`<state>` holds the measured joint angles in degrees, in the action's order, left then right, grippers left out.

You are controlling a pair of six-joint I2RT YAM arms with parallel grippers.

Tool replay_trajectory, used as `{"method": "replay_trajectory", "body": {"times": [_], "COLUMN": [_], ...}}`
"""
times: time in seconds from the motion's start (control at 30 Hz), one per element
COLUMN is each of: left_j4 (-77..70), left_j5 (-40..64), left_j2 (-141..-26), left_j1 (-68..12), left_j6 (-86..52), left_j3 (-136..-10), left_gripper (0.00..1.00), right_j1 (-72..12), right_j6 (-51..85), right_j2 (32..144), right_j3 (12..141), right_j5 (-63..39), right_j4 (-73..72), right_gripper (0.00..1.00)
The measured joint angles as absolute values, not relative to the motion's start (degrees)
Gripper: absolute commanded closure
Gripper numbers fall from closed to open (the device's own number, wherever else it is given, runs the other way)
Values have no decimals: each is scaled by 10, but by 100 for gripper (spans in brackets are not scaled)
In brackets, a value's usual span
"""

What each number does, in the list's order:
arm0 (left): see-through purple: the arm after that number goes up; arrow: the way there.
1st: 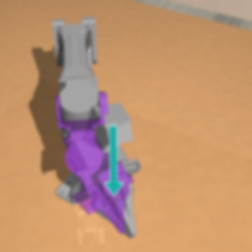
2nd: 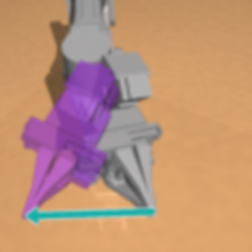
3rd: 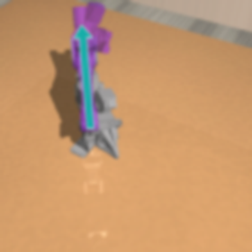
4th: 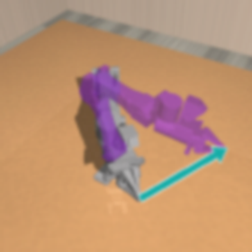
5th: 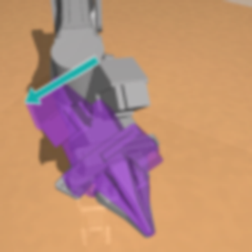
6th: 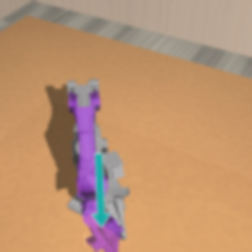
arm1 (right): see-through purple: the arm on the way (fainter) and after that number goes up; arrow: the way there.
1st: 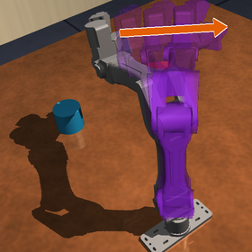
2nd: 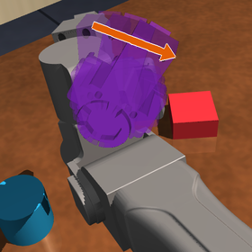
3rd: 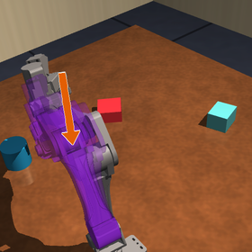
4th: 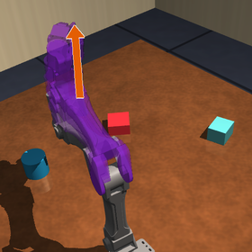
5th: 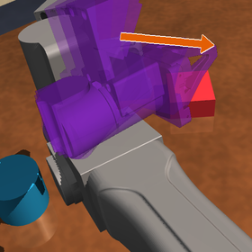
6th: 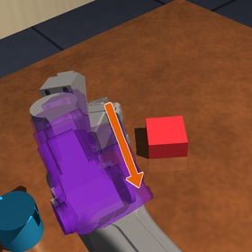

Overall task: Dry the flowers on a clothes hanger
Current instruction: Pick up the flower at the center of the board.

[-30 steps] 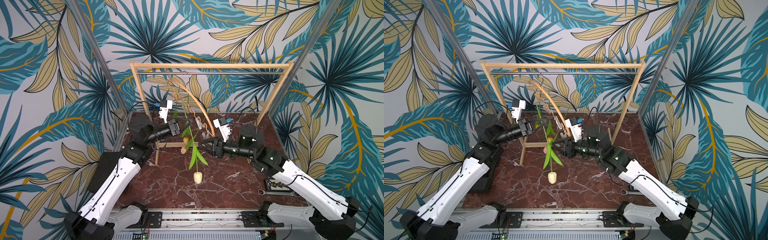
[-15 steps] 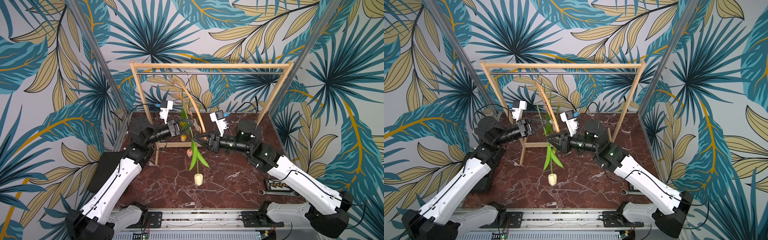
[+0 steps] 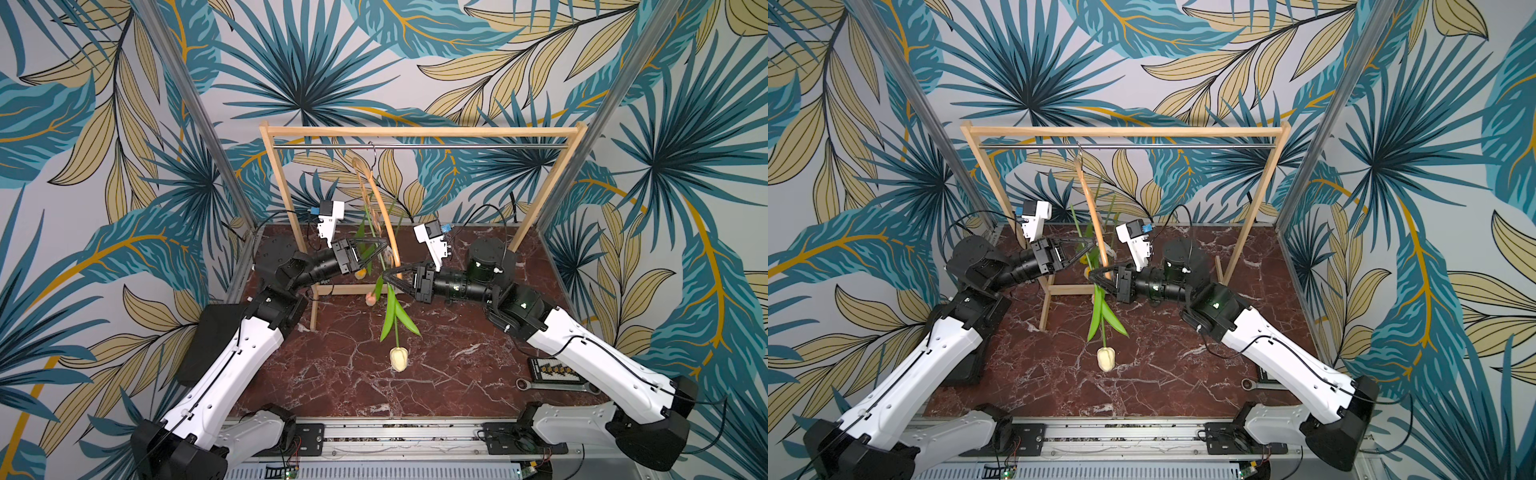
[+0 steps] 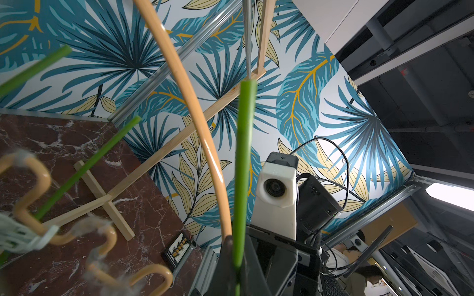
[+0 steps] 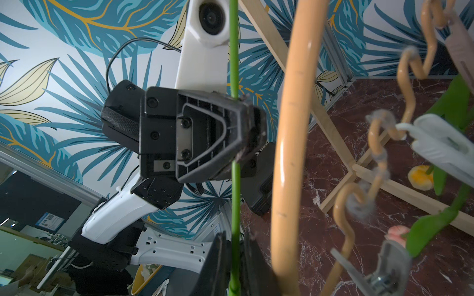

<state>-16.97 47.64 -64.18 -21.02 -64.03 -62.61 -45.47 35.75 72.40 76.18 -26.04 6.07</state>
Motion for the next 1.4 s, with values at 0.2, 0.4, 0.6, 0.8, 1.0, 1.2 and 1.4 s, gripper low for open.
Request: {"method": "replay_trajectory", "body": {"times": [0.2, 0.4, 0.6, 0.8, 1.0, 1.2, 1.4], "left_j4": [-172, -171, -138, -21, 59, 84, 119], "left_j5": [476, 476, 462, 401, 293, 230, 194], "left_j2": [-642, -642, -637, -627, -601, -588, -584], "left_j1": [-210, -210, -210, -209, -210, -210, -208], "left_j6": [-641, -638, -604, -515, -444, -416, -383], "left_j3": [-626, -626, -627, -641, -674, -675, -658], "left_gripper": [100, 99, 44, 20, 15, 16, 18], "right_j1": [-455, -455, -455, -455, -455, -455, -454], "right_j6": [360, 360, 360, 360, 344, 301, 257], "right_j2": [724, 724, 724, 724, 716, 687, 619], "right_j3": [762, 762, 762, 768, 786, 830, 840], "right_j5": [-262, -261, -260, -261, -248, -200, -96], "right_j4": [59, 59, 59, 64, 95, 182, 239], "right_gripper": [97, 100, 100, 100, 100, 100, 100]}}
